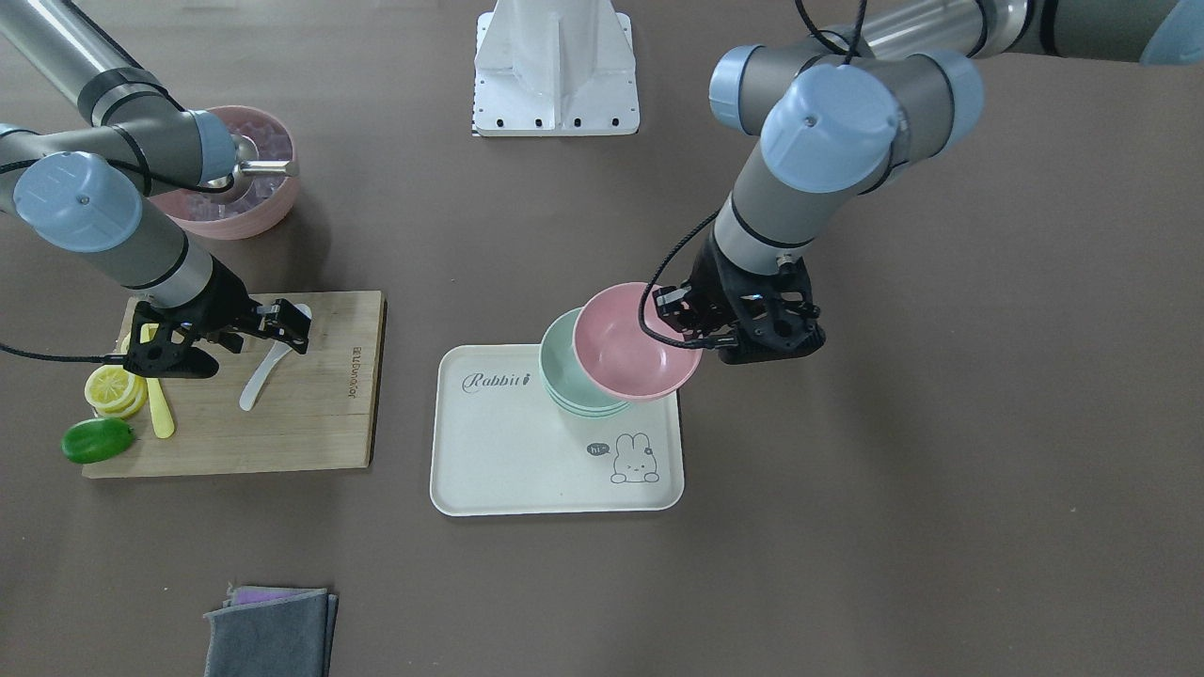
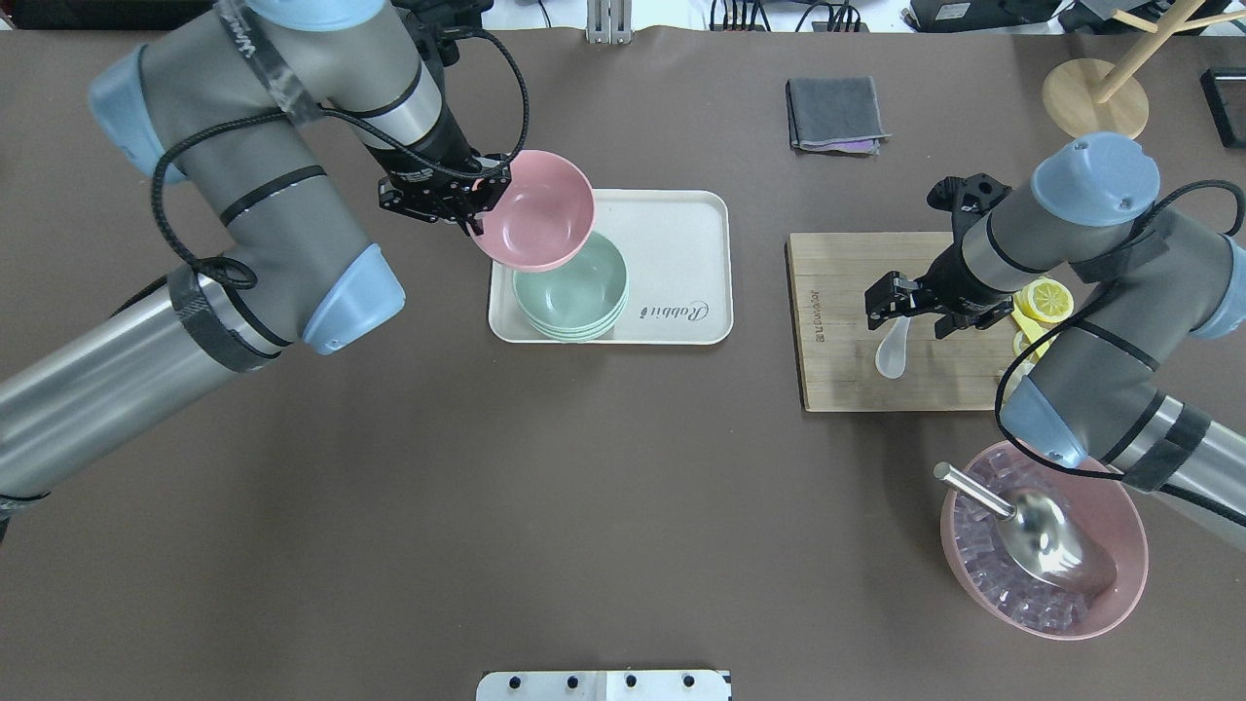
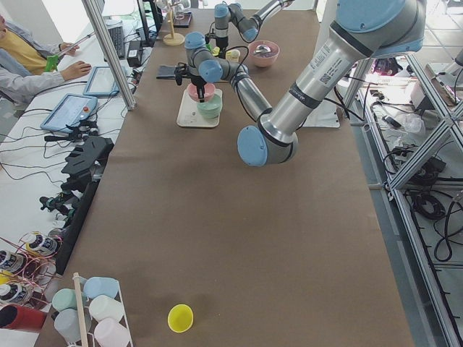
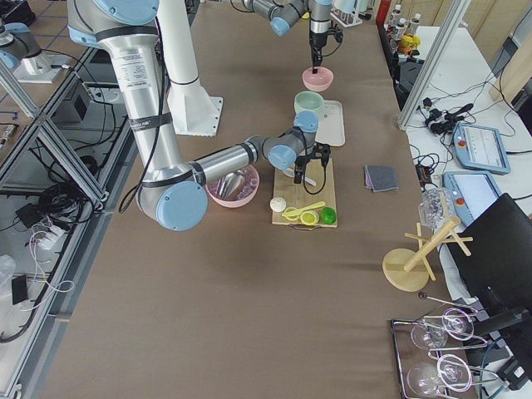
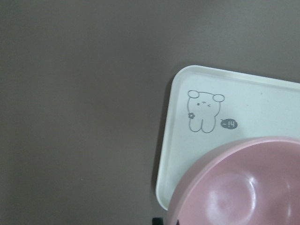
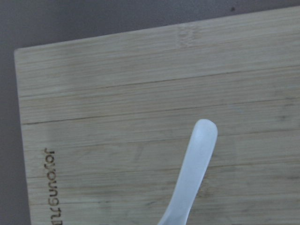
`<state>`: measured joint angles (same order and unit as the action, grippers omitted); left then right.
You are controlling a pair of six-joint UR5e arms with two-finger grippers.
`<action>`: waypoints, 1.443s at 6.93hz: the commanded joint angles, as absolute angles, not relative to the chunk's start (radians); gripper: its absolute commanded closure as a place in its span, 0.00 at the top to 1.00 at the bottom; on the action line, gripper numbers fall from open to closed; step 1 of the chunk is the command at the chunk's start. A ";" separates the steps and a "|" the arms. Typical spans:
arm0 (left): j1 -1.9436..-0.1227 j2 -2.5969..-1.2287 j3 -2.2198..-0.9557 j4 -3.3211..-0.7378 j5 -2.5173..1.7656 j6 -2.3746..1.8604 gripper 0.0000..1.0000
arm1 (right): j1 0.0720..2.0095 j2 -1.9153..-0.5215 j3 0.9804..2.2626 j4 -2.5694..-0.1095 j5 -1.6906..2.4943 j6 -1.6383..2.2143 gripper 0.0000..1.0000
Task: Stack pink bowl on green and place spoon
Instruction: 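Lift pink bowl with left gripper toward tray while right gripper grasps spoon, then lower the pink bowl onto the green bowls and open the left gripper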
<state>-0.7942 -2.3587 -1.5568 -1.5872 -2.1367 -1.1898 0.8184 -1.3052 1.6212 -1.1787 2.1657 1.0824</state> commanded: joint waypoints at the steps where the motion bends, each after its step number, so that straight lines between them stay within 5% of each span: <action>1: -0.738 -2.372 -1.517 -1.644 -2.094 -1.236 0.00 | 0.808 -1.302 1.617 -1.180 2.155 1.094 0.90; 6: -0.721 -2.367 -1.522 -1.644 -2.094 -1.236 0.00 | 0.801 -1.301 1.609 -1.180 2.152 1.094 0.86; 7: -0.719 -2.367 -1.522 -1.644 -2.094 -1.236 0.00 | 0.801 -1.296 1.605 -1.180 2.145 1.095 0.72; 8: -0.719 -2.367 -1.525 -1.643 -2.092 -1.236 0.40 | 0.804 -1.305 1.605 -1.178 2.137 1.092 0.49; 9: -0.721 -2.353 -1.531 -1.660 -2.089 -1.236 0.94 | 0.801 -1.301 1.597 -1.181 2.114 1.094 0.29; 10: -0.721 -2.338 -1.543 -1.670 -2.053 -1.238 0.97 | 0.802 -1.296 1.608 -1.181 2.120 1.097 0.00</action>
